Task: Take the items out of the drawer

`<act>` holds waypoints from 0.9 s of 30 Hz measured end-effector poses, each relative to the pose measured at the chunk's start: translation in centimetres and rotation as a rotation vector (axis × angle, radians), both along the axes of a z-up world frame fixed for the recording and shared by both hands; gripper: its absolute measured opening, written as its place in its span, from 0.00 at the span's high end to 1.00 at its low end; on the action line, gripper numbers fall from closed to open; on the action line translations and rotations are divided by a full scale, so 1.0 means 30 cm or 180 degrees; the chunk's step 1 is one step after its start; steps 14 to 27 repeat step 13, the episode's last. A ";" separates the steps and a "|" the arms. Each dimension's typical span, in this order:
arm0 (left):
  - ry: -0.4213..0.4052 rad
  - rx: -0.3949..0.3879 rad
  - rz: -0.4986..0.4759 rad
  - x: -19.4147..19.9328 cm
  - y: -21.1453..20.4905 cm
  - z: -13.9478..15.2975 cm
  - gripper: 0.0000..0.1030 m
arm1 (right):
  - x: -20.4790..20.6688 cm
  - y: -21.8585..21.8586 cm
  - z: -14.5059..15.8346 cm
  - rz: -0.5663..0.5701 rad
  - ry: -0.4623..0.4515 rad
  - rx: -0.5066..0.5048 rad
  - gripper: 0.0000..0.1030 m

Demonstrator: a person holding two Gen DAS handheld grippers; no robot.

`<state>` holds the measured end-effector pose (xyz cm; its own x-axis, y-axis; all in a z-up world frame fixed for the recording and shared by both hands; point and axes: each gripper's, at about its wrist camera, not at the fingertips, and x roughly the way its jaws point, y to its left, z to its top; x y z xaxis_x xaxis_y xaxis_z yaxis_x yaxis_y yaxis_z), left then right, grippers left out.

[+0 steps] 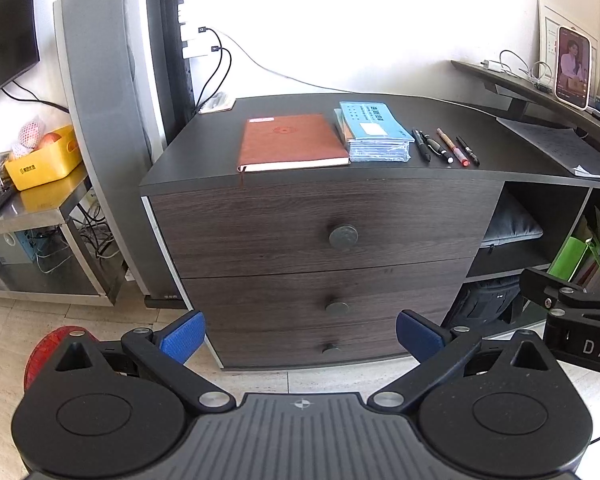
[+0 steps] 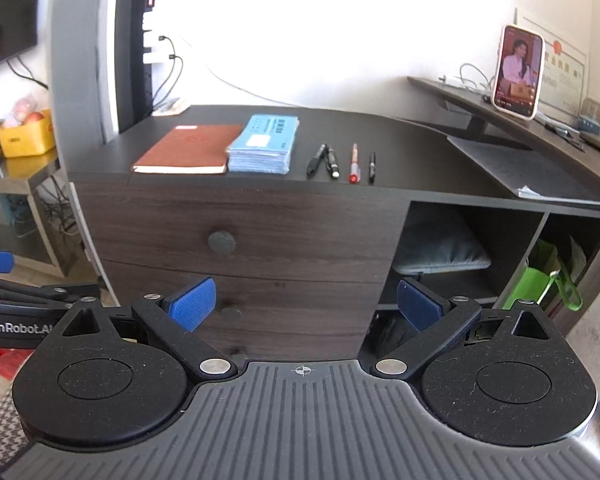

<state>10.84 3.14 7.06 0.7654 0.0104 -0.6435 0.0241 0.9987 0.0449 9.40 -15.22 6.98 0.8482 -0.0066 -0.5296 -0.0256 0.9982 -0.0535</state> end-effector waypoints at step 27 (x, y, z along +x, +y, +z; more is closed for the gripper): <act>0.0078 -0.0037 -0.0042 0.017 -0.003 -0.029 0.01 | 0.023 -0.022 -0.038 -0.0045 0.0101 0.0069 0.03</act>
